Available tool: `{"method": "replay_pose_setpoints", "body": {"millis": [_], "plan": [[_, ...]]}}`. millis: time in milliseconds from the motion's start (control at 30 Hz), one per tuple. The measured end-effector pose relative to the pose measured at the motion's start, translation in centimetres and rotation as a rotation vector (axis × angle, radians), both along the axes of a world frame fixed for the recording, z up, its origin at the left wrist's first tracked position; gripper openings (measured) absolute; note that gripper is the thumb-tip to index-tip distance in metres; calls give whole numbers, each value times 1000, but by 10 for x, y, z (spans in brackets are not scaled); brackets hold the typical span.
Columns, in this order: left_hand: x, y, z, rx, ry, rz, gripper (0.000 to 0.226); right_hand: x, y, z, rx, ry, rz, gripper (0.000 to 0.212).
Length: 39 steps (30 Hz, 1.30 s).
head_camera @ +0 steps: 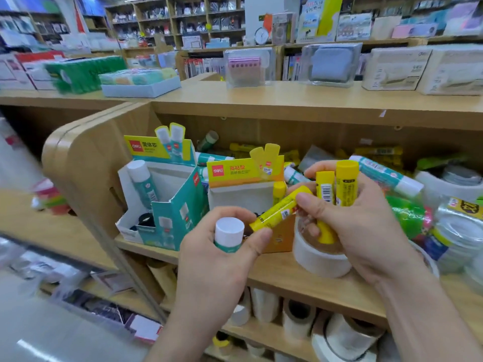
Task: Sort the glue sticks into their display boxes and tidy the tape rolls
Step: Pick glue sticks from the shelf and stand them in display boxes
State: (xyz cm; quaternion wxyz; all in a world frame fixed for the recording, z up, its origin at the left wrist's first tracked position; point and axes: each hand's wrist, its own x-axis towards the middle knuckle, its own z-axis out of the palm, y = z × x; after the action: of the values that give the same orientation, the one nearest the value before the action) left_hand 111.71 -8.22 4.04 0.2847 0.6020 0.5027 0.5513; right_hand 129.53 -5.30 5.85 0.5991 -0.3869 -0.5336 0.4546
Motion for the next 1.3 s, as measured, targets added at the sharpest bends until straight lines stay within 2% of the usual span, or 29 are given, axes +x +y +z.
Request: {"method": "replay_pose_setpoints", "body": {"millis": [67, 133, 233, 367, 567, 733, 833, 1000, 1200, 1300], "plan": [[-11, 7, -4, 26, 143, -7, 16, 1, 6, 10, 65, -168, -177, 25], [-24, 15, -11, 75, 383, 36, 17, 4, 17, 20, 155, -444, -298, 28], [-37, 25, -18, 93, 656, 44, 24, -4, 37, 24, 186, -793, -297, 34], [-38, 36, -15, 42, 807, -51, 30, -23, 51, 15, 184, -1081, -284, 40], [-40, 49, -17, -43, 975, -122, 32, -35, 61, 9, 197, -1342, -303, 33], [-41, 56, -13, -39, 1003, -170, 29, -39, 68, 14, 216, -1436, -238, 26], [-43, 59, -13, -56, 974, -195, 28, -38, 71, 18, 277, -1439, -261, 16], [-42, 61, -12, -55, 900, -225, 27, -38, 73, 23, 301, -1458, -300, 14], [-39, 62, -6, 1, 826, -220, 41, -41, 77, 24, 256, -1485, -242, 7], [-37, 63, 0, 37, 768, -211, 42, -37, 78, 25, 234, -1449, -219, 7]]}}
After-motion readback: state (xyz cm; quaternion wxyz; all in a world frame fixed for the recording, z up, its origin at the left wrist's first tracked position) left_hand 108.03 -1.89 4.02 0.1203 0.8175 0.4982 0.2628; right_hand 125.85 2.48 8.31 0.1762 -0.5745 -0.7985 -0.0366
